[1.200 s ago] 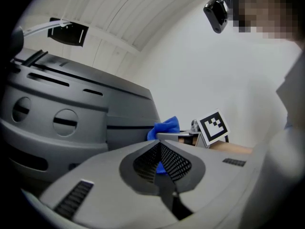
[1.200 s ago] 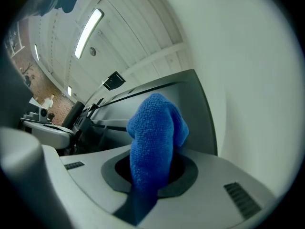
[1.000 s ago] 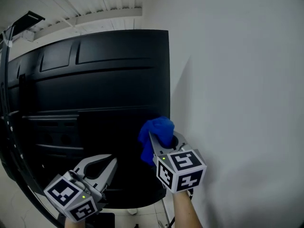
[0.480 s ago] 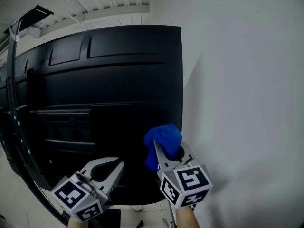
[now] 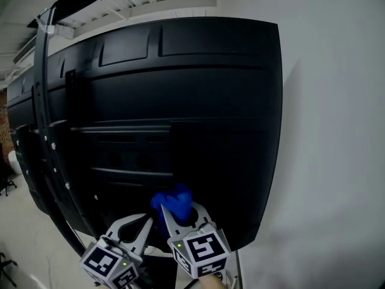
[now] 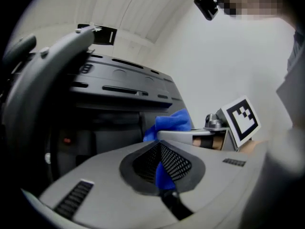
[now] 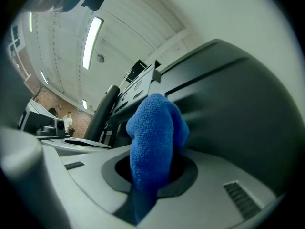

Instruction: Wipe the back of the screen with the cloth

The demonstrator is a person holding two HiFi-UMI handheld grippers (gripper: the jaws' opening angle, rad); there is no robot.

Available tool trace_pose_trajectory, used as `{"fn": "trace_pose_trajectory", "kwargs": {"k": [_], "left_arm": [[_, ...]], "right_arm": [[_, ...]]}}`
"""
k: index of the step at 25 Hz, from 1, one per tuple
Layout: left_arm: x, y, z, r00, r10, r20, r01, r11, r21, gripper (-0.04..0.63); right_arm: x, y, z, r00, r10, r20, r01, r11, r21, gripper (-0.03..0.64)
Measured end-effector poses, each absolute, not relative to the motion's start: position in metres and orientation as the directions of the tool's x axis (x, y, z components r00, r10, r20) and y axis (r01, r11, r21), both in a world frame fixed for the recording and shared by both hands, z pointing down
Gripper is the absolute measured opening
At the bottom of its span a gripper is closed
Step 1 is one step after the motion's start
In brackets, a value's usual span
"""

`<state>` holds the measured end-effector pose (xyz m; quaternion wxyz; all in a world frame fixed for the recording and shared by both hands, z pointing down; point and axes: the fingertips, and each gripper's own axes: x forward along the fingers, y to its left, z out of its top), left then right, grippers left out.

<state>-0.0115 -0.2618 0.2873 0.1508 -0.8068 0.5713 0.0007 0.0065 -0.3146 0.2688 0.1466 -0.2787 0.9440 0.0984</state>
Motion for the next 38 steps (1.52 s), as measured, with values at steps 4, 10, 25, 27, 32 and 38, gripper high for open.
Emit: {"fn": "trace_pose_trajectory", "kwargs": {"k": [4,10,25,27,32,38], "left_arm": [[-0.04,-0.247,0.292,0.319,-0.931,-0.178,-0.935,-0.279,-0.217,0.008],[-0.067,-0.242,0.296,0.363,-0.917,-0.166,-0.924,-0.33,-0.195,0.008],[-0.033,-0.276,0.291,0.446,-0.867,-0.224,-0.891,-0.407,-0.199,0.009],[-0.021,-0.282,0.291,0.462,-0.858,-0.225,-0.884,-0.425,-0.196,0.01],[0.014,-0.296,0.293,0.508,-0.832,-0.224,-0.86,-0.472,-0.195,0.01],[0.053,-0.306,0.296,0.551,-0.806,-0.218,-0.834,-0.517,-0.194,0.01]], "right_arm": [[-0.055,-0.306,0.27,-0.855,-0.422,-0.303,-0.478,0.867,0.141,0.063],[-0.104,-0.306,0.259,-0.885,-0.371,-0.28,-0.429,0.884,0.186,0.063],[0.004,-0.335,0.255,-0.788,-0.519,-0.33,-0.587,0.795,0.152,0.063],[0.035,-0.345,0.254,-0.755,-0.559,-0.343,-0.629,0.765,0.138,0.063],[0.105,-0.366,0.258,-0.675,-0.652,-0.344,-0.718,0.687,0.107,0.063],[0.173,-0.384,0.264,-0.585,-0.738,-0.335,-0.799,0.595,0.085,0.063]]}}
